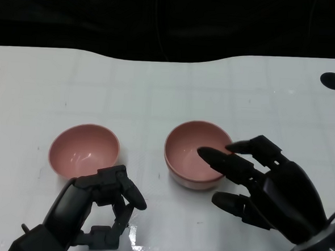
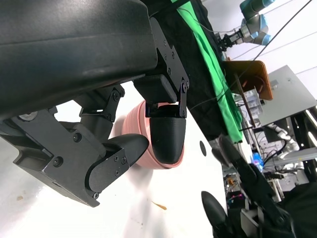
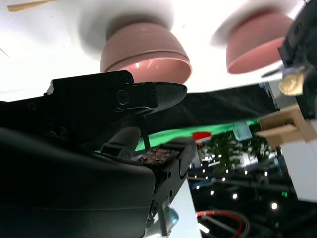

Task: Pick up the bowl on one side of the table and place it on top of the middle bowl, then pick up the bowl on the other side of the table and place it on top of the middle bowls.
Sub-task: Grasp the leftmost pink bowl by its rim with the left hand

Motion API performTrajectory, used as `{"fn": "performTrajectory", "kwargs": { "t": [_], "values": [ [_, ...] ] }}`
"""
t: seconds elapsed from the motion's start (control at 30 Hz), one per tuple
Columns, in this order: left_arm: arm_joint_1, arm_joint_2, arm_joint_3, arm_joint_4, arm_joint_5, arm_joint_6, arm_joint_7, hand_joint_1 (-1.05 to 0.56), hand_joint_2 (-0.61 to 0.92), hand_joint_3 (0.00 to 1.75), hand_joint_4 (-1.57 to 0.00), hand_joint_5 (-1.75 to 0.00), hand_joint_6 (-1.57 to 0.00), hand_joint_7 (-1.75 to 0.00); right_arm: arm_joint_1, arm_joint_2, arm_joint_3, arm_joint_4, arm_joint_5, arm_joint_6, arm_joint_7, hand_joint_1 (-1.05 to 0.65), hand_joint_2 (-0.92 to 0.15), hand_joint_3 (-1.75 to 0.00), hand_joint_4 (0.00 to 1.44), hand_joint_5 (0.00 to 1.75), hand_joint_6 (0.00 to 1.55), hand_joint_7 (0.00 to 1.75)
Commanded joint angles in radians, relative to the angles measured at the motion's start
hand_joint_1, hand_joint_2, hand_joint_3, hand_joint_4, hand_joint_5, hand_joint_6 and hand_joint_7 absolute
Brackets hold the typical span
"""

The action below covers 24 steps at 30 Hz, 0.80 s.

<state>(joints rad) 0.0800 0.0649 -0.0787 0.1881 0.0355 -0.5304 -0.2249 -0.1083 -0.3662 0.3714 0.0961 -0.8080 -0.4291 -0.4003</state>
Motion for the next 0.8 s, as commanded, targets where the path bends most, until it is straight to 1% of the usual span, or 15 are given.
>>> {"fn": "performTrajectory", "kwargs": {
  "t": [0.03, 0.13, 0.17, 0.2, 0.23, 0.3, 0.33, 0.37, 0.4, 0.43, 0.47, 0.53, 0.57, 0.73, 0.8],
  "values": [
    [-0.007, 0.008, 0.003, 0.007, -0.002, -0.011, 0.010, -0.15, 0.40, 1.27, -0.76, -1.67, -0.76, -1.29, 0.008, -0.013, -0.019, 0.010, 0.009, -0.023, -0.014, -0.45, -0.92, -0.11, 0.34, 0.85, 0.65, 0.20],
    [-0.007, 0.008, 0.003, 0.007, -0.002, -0.011, 0.010, -0.15, 0.40, 1.27, -0.76, -1.67, -0.76, -1.29, 0.009, -0.009, -0.025, 0.012, 0.006, -0.029, -0.011, -0.45, -0.92, -0.11, 0.35, 0.84, 0.65, 0.19],
    [-0.007, 0.011, 0.006, 0.004, -0.004, -0.008, 0.008, -0.15, 0.40, 1.27, -0.75, -1.67, -0.76, -1.29, 0.041, 0.000, -0.041, 0.011, 0.037, -0.060, -0.041, -0.45, -0.92, -0.11, 0.35, 0.84, 0.65, 0.19],
    [-0.007, 0.013, 0.007, 0.002, -0.005, -0.006, 0.008, -0.16, 0.40, 1.26, -0.76, -1.68, -0.76, -1.29, 0.065, 0.007, -0.053, 0.011, 0.061, -0.084, -0.062, -0.36, -0.91, -0.10, 0.50, 0.92, 0.76, 0.25],
    [-0.006, 0.015, 0.009, 0.001, -0.006, -0.004, 0.007, -0.16, 0.40, 1.27, -0.76, -1.68, -0.76, -1.29, 0.081, 0.011, -0.061, 0.012, 0.077, -0.102, -0.078, -0.30, -0.91, -0.10, 0.60, 0.97, 0.83, 0.29],
    [-0.006, 0.015, 0.009, 0.000, -0.007, -0.003, 0.006, -0.17, 0.39, 1.27, -0.77, -1.68, -0.76, -1.28, 0.089, 0.016, -0.070, 0.016, 0.084, -0.119, -0.086, -0.27, -0.91, -0.09, 0.65, 1.00, 0.86, 0.31],
    [-0.007, 0.016, 0.009, 0.000, -0.006, -0.009, 0.006, -0.17, 0.39, 1.27, -0.77, -1.68, -0.76, -1.28, 0.107, 0.024, -0.084, 0.022, 0.142, -0.149, -0.077, -0.26, -0.91, -0.09, 0.66, 1.00, 0.86, 0.31],
    [-0.007, 0.016, 0.008, -0.003, -0.006, -0.011, 0.005, -0.15, 0.39, 1.28, -0.77, -1.68, -0.77, -1.28, 0.120, 0.029, -0.095, 0.033, 0.192, -0.182, -0.070, -0.21, -0.89, -0.16, 0.73, 1.12, 0.92, 0.44],
    [-0.007, 0.016, 0.007, -0.004, -0.007, -0.012, 0.005, -0.15, 0.39, 1.28, -0.78, -1.68, -0.77, -1.28, 0.130, 0.032, -0.104, 0.043, 0.229, -0.209, -0.064, -0.19, -0.81, -0.32, 0.75, 1.20, 0.89, 0.60],
    [-0.006, 0.016, 0.007, -0.005, -0.008, -0.013, 0.005, -0.14, 0.39, 1.28, -0.78, -1.68, -0.76, -1.29, 0.134, 0.034, -0.111, 0.051, 0.250, -0.228, -0.058, -0.18, -0.68, -0.57, 0.77, 1.26, 0.85, 0.77],
    [-0.004, 0.016, 0.008, -0.008, -0.008, -0.008, 0.005, -0.15, 0.39, 1.27, -0.78, -1.68, -0.76, -1.28, 0.137, 0.033, -0.116, 0.059, 0.264, -0.244, -0.049, -0.18, -0.62, -0.69, 0.78, 1.28, 0.83, 0.84],
    [-0.002, 0.017, 0.011, -0.009, -0.011, 0.001, 0.007, -0.16, 0.40, 1.25, -0.79, -1.67, -0.77, -1.26, 0.141, 0.035, -0.125, 0.073, 0.286, -0.268, -0.031, -0.18, -0.54, -0.85, 0.78, 1.32, 0.83, 0.91],
    [-0.003, 0.017, 0.013, -0.006, -0.013, -0.001, 0.006, -0.16, 0.40, 1.25, -0.79, -1.67, -0.77, -1.26, 0.143, 0.036, -0.129, 0.078, 0.295, -0.277, -0.022, -0.17, -0.52, -0.89, 0.79, 1.33, 0.83, 0.93],
    [-0.002, 0.019, 0.017, -0.002, -0.021, -0.005, 0.002, -0.15, 0.41, 1.23, -0.77, -1.66, -0.78, -1.24, 0.158, 0.060, -0.149, 0.087, 0.323, -0.293, 0.014, -0.13, -0.44, -1.04, 0.80, 1.39, 0.85, 0.96],
    [-0.002, 0.019, 0.018, -0.002, -0.022, -0.005, 0.002, -0.15, 0.41, 1.23, -0.76, -1.67, -0.78, -1.24, 0.160, 0.067, -0.156, 0.087, 0.326, -0.295, 0.024, -0.13, -0.42, -1.07, 0.81, 1.40, 0.85, 0.97]
  ]
}}
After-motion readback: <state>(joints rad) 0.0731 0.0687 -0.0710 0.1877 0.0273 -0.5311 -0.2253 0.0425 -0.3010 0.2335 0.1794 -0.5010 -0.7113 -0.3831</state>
